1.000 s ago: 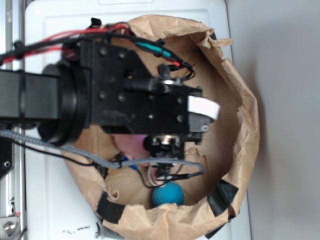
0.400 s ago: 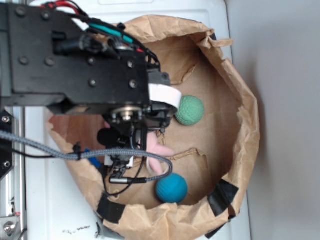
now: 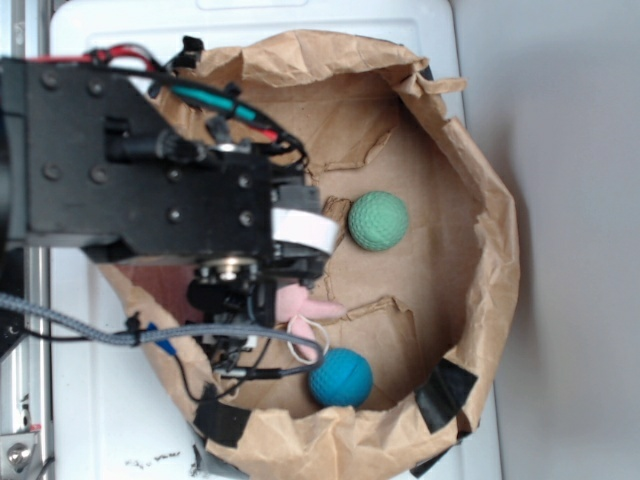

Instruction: Grab the pink bunny.

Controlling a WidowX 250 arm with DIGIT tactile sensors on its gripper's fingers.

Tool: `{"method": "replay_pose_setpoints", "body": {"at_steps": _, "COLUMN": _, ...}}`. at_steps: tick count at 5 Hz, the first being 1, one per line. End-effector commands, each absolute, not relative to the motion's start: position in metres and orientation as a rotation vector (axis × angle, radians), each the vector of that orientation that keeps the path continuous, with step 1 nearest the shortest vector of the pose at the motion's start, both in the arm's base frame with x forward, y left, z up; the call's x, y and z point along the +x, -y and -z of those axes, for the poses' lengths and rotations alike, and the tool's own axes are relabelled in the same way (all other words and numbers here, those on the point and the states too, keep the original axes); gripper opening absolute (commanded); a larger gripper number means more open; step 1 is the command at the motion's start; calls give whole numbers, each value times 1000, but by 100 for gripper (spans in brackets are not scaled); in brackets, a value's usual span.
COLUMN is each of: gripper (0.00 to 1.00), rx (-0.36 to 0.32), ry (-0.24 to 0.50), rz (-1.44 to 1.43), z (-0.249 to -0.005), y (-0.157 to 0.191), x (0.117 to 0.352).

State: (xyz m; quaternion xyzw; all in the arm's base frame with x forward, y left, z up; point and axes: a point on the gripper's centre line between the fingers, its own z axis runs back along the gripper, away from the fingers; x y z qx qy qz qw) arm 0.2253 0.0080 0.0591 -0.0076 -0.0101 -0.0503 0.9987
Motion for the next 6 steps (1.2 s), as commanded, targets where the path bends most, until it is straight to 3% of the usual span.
{"method": "replay_pose_setpoints", "body": {"at_steps": 1, "gripper": 100, "rx": -1, "ry": 100, "rz": 123, "z": -30, "y": 12, "x": 219}}
{"method": "replay_pose_setpoints", "body": {"at_steps": 2, "gripper": 0, "rx": 7, "ry": 142, "rz": 82, "z": -24, "y": 17, "x": 221}}
{"method": "replay_pose_setpoints", "body": {"at_steps": 4, "gripper": 0, "rx": 2, "ry": 129, "rz": 32, "z": -53, "y": 25, "x": 220}}
{"method": "replay_pose_setpoints", "body": {"at_steps": 6, "gripper": 0, "rx": -15, "ry": 73, "rz": -35, "z": -124, "y": 8, "x": 231}}
